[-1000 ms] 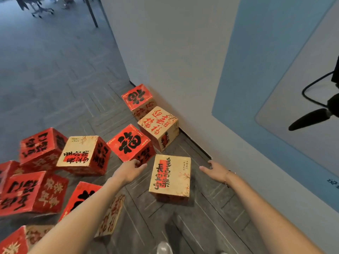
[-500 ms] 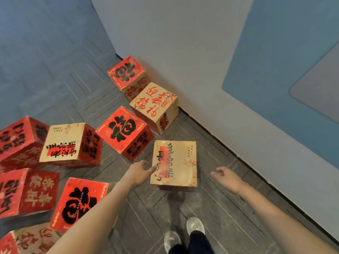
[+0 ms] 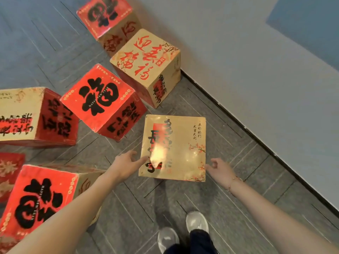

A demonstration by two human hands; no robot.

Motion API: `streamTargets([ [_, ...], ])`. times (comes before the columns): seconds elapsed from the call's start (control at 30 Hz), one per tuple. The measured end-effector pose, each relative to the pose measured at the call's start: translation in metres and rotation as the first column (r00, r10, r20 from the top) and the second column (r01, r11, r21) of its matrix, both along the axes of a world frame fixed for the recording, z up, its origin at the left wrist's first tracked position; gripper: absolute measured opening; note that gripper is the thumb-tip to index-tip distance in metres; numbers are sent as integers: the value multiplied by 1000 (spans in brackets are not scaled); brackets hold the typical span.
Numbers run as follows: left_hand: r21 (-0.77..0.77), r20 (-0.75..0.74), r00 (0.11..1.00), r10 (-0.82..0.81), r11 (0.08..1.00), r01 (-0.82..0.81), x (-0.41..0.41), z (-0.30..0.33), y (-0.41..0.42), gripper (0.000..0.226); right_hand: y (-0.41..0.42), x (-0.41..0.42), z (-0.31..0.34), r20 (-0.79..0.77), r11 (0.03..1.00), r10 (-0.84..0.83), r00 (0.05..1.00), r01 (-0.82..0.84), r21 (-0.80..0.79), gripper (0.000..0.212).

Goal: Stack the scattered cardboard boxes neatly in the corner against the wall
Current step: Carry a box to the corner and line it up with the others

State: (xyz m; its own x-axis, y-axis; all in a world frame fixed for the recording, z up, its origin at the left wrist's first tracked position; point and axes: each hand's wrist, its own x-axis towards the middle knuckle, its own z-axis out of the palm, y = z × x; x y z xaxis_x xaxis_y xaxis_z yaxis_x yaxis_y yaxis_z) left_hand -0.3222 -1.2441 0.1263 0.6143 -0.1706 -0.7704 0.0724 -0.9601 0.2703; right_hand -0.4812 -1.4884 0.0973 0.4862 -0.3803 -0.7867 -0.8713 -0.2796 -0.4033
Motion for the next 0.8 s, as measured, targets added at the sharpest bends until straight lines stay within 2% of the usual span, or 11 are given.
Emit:
streamTargets([
  [0.23,10,-4,997,73,997,-73,9,-98,11,81,-10,13,-90,-19,998,-15,1000,14,-55,64],
  [0.33,-19,-1,983,184,983,-184,16,-131,8,79,-13,18,-121,-5,996,-71,997,71,-60,69],
  [0.5,-26,6,972,235,972,-235,24,-163,6,83,-7,20,-157,18,993,-115,993,115,6,51],
  [0.63,-24,-42,972,232,972,-233,24,-179,7,77,-2,20,-165,27,992,-125,992,125,5,48],
  [0.8,-16,12,989,147,989,-147,15,-185,3,70,0,15,-163,64,991,-128,990,130,-21,38],
])
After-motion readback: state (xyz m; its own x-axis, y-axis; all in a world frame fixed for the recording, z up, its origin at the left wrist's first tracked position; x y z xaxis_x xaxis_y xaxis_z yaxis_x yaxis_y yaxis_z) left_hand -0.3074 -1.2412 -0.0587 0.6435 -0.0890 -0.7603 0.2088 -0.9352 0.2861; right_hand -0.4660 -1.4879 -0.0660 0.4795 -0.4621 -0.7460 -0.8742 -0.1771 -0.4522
